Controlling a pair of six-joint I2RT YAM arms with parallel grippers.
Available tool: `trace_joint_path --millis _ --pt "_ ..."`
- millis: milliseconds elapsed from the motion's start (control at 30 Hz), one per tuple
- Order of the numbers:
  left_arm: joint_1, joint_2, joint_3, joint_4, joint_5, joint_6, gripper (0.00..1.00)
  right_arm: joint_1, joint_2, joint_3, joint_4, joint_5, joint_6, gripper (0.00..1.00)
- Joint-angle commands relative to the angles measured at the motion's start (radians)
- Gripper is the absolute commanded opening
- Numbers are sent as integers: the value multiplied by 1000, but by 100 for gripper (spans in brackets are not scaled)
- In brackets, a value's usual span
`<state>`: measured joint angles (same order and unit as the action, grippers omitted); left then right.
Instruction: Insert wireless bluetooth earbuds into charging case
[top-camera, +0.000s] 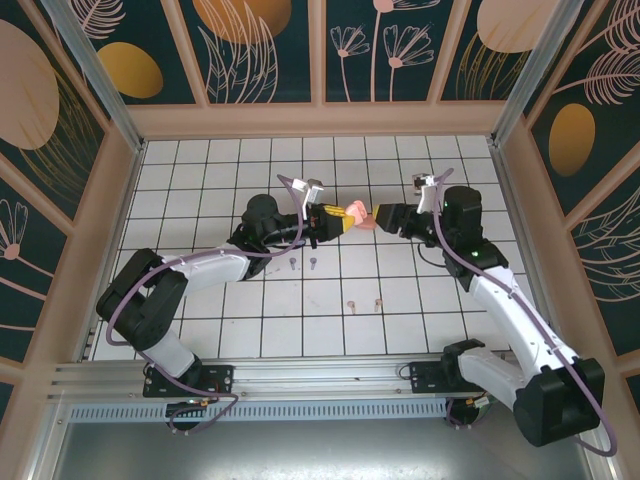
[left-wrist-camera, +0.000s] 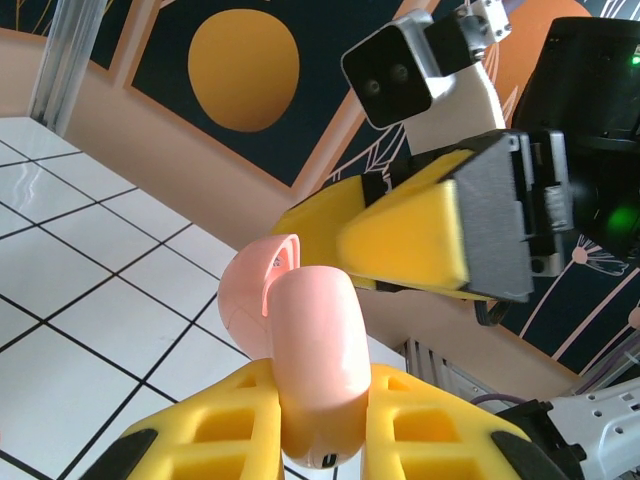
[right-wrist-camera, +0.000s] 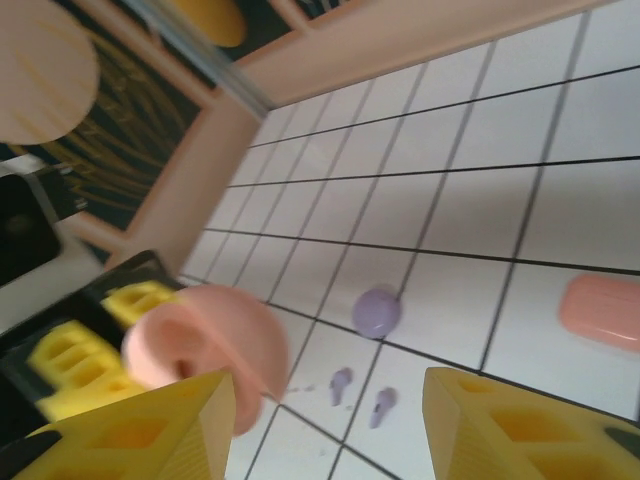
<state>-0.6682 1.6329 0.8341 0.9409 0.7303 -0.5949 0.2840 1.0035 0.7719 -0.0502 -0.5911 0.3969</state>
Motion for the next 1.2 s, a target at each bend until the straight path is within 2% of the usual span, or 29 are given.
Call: trace_joint_path --millis 0,300,700,967,1167 --pt "-3 -6 2 59 26 -1 0 14 5 6 26 -99 -27 53" --pt "-3 -5 6 62 31 -6 0 53 67 20 55 -75 -23 50" --pt "-4 -7 7 69 41 -14 0 53 118 36 73 -10 -19 42" --pt "-3 -7 8 70 55 -16 0 53 116 42 64 -68 -58 41" --pt "-4 -4 18 74 108 -23 0 51 116 69 17 -140 -121 38"
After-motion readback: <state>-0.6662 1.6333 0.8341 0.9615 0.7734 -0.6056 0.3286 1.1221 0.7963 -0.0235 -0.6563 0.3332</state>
